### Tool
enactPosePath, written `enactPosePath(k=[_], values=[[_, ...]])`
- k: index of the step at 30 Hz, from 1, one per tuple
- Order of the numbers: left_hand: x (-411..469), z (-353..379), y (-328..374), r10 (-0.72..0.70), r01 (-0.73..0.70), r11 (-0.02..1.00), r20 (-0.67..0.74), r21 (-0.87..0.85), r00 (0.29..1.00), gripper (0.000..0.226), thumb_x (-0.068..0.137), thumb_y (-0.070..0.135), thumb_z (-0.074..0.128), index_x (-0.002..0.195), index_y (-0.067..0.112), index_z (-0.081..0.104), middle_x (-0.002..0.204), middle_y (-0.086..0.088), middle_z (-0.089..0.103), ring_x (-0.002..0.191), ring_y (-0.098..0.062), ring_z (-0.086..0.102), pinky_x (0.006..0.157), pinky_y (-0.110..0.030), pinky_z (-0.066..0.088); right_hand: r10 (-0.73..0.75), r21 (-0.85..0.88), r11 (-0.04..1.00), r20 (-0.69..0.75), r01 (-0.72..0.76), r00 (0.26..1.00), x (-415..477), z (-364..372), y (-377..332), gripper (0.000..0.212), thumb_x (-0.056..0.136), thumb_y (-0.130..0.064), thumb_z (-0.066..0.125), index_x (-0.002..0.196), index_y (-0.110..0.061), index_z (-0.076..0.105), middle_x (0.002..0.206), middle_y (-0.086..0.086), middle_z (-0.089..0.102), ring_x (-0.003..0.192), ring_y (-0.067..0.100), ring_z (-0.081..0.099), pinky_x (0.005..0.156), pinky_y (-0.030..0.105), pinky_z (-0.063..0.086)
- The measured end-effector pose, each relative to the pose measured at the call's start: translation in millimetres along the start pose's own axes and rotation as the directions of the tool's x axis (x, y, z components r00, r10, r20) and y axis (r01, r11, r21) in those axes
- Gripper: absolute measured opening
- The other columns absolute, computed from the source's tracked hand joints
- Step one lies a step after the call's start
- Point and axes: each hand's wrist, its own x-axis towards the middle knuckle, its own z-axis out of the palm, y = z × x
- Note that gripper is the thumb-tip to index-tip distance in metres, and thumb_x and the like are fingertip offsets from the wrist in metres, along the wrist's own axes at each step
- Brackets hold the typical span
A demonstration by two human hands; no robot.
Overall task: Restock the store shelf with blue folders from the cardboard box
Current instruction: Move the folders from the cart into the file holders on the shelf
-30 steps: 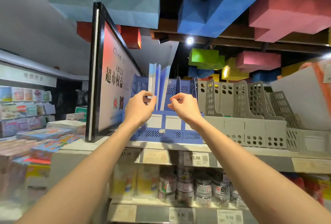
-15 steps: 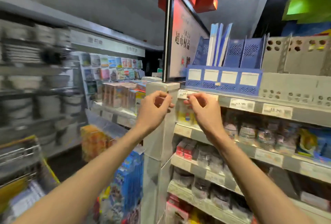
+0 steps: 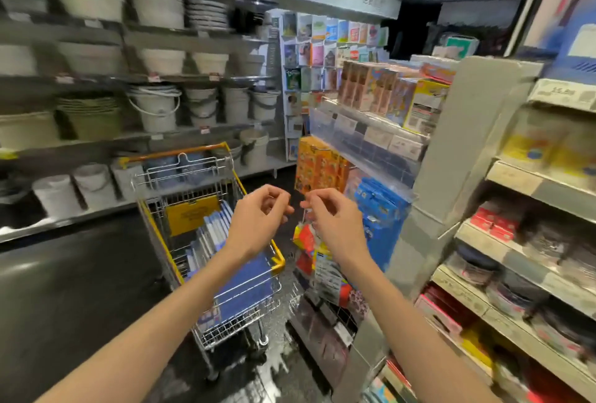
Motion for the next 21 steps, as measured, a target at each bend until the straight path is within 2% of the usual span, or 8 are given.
enactPosePath(k=[2,4,7,10,13,14,18,21], values=[[0.2,-27.4,-32.6,-0.042,0.043,0.999,-0.015,0.031,0.999,0.015,0.1,0.027,0.06,0.093,0.018,0.069,0.079,0.003,0.076,0.072,-0.017,0.073,0.074,-0.042,0.061,0.041,0.003,0.999,0.052,-0.041,0.998,4.5,41.0,16.8,0.013,0.099,-0.02,0.058,0.096,-0.02,0.071,0.084,-0.005,0.076,0.078,0.011,0.071,0.073,0.033,0.056],[4.8,-51.3,-66.6,-0.076,0.078,0.996,-0.03,0.046,0.997,0.016,0.1,0.028,0.06,0.09,0.021,0.069,0.078,0.005,0.076,0.07,-0.017,0.072,0.071,-0.043,0.061,0.073,-0.017,0.997,0.087,-0.072,0.994,11.7,80.2,32.4,0.017,0.097,-0.022,0.058,0.088,-0.029,0.07,0.084,-0.004,0.076,0.079,0.02,0.07,0.073,0.043,0.057],[21.9,-89.6,-125.3,-0.138,0.141,0.984,-0.03,0.109,0.99,0.017,0.101,0.029,0.059,0.088,0.025,0.067,0.076,0.007,0.075,0.067,-0.01,0.072,0.065,-0.039,0.059,0.156,-0.055,0.987,0.138,-0.15,0.978,29.1,147.2,58.1,0.02,0.097,-0.024,0.058,0.081,-0.03,0.069,0.081,0.003,0.074,0.077,0.028,0.07,0.073,0.051,0.057],[39.1,-120.1,-176.2,-0.203,0.204,0.97,-0.019,0.13,0.979,0.016,0.102,0.031,0.058,0.091,0.023,0.067,0.076,0.007,0.075,0.065,-0.008,0.07,0.069,-0.04,0.059,0.238,-0.064,0.971,0.156,-0.23,0.959,47.1,201.1,81.3,0.023,0.097,-0.018,0.059,0.08,-0.028,0.069,0.083,0.003,0.076,0.079,0.027,0.071,0.07,0.045,0.058],[53.7,-143.3,-222.1,-0.257,0.254,0.957,0.005,0.139,0.966,0.017,0.102,0.033,0.058,0.091,0.023,0.066,0.075,0.006,0.075,0.066,-0.008,0.07,0.07,-0.041,0.059,0.339,-0.039,0.941,0.151,-0.337,0.929,62.4,246.1,104.7,0.017,0.098,-0.013,0.059,0.086,-0.02,0.069,0.088,0.005,0.076,0.082,0.024,0.072,0.058,0.023,0.053],[57.5,-149.0,-233.4,-0.285,0.279,0.947,0.017,0.157,0.958,0.017,0.102,0.035,0.057,0.091,0.025,0.066,0.075,0.007,0.074,0.067,-0.007,0.07,0.07,-0.039,0.059,0.382,-0.035,0.924,0.15,-0.382,0.912,65.7,257.8,112.6,0.015,0.097,-0.014,0.06,0.087,-0.017,0.069,0.088,0.005,0.076,0.081,0.021,0.072,0.057,0.02,0.051],[70.3,-162.4,-279.6,-0.364,0.342,0.911,0.06,0.231,0.929,0.016,0.101,0.041,0.056,0.094,0.03,0.065,0.08,0.011,0.075,0.067,0.0,0.068,0.063,-0.029,0.056,0.516,-0.058,0.856,0.161,-0.514,0.841,76.8,290.8,151.7,0.012,0.098,-0.021,0.061,0.089,-0.019,0.069,0.089,0.001,0.076,0.073,0.015,0.073,0.06,0.028,0.052],[78.8,-163.7,-316.4,-0.425,0.387,0.884,0.106,0.261,0.899,0.019,0.101,0.045,0.054,0.098,0.03,0.065,0.084,0.013,0.074,0.075,-0.004,0.068,0.068,-0.033,0.057,0.611,-0.045,0.79,0.139,-0.612,0.779,88.5,304.9,185.1,0.013,0.099,-0.019,0.061,0.087,-0.017,0.066,0.086,0.004,0.073,0.064,0.016,0.067,0.053,0.025,0.048]])
